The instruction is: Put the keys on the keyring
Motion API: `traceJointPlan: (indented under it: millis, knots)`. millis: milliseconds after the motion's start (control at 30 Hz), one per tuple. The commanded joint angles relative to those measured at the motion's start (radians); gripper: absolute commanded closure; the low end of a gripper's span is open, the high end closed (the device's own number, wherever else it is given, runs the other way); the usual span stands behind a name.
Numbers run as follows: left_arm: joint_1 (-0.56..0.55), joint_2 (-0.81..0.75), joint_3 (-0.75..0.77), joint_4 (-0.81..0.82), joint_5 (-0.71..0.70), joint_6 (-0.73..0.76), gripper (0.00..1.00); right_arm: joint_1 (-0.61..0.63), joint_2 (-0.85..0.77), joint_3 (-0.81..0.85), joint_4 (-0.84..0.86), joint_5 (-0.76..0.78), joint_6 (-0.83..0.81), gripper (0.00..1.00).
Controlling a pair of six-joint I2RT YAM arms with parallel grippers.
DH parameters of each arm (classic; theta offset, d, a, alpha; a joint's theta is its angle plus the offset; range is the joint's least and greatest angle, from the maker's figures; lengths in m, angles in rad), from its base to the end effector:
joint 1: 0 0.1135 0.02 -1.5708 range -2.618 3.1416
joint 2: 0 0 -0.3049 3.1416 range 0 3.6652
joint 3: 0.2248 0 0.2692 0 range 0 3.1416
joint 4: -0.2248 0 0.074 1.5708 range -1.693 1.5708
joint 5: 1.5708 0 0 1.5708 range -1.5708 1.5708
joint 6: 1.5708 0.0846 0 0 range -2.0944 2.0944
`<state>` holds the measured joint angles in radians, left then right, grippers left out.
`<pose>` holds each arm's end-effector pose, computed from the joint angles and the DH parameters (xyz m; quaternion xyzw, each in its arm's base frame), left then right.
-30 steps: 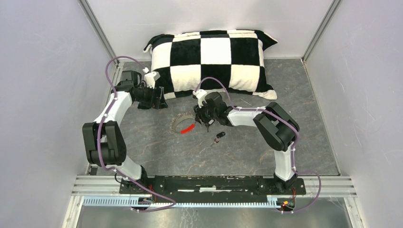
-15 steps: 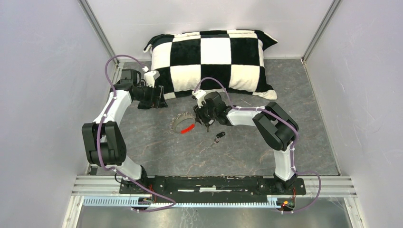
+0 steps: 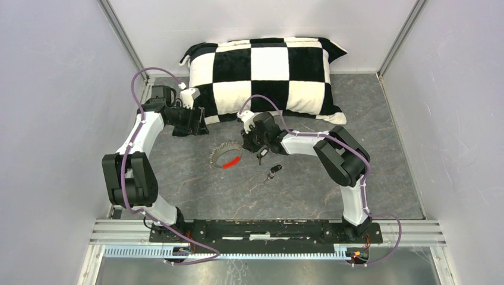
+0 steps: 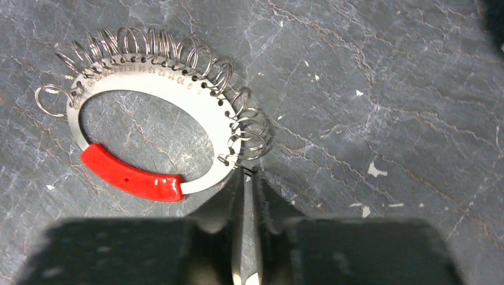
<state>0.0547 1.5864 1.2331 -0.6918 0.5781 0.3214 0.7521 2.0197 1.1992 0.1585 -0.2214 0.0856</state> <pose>0.3664 -0.0262 0.2586 0.1965 0.9075 -0.2238 0.2961 0.3514 0.3542 0.1409 -0.3379 0.8280 0.2681 0.3582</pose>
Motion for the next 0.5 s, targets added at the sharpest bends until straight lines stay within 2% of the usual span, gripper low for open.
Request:
traceJointPlan:
  millis: [0,33,67,200,367,467]
  knots:
    - [-0.005,-0.035,0.019,-0.014,0.032,0.054,0.09,0.004,0.023,0.049,0.011,-0.05,-0.015,0.92]
    - [-0.009,-0.032,0.017,-0.016,0.036,0.055,0.09,0.005,0.022,0.048,0.012,-0.053,-0.014,0.99]
    - [-0.012,-0.03,0.018,-0.024,0.045,0.064,0.08,0.005,0.016,0.046,0.012,-0.055,-0.015,1.0]
    - [-0.026,-0.048,0.012,-0.057,0.097,0.114,0.01,0.008,-0.035,0.014,0.023,-0.056,-0.012,1.0]
    - [-0.036,-0.112,-0.023,-0.073,0.183,0.202,0.0,0.025,-0.128,0.015,-0.003,-0.044,-0.019,1.0]
    - [-0.042,-0.154,-0.028,-0.149,0.258,0.307,0.0,0.046,-0.175,0.041,-0.036,-0.039,-0.027,1.0]
